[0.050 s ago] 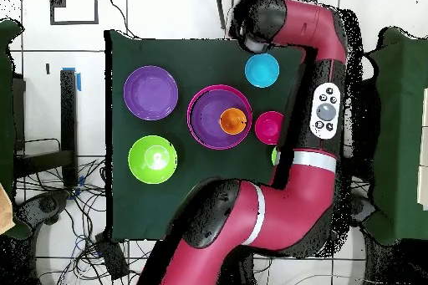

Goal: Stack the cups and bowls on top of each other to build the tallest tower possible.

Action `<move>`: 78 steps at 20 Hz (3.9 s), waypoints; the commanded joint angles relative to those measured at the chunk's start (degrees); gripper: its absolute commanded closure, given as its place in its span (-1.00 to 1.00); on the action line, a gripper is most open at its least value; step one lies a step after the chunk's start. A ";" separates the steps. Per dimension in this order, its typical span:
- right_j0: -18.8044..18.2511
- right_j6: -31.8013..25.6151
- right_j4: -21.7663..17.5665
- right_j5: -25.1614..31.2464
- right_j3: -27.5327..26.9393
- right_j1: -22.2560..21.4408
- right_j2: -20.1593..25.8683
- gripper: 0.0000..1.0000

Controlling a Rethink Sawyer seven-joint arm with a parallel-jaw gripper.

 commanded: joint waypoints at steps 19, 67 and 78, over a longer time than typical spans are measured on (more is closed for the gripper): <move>-1.69 4.01 0.87 -28.65 35.10 -8.05 -5.36 -1.00; 1.89 6.38 2.07 -39.10 33.33 -4.20 -10.30 -1.00; 1.59 5.08 2.67 -40.49 33.59 -3.68 -10.43 -1.00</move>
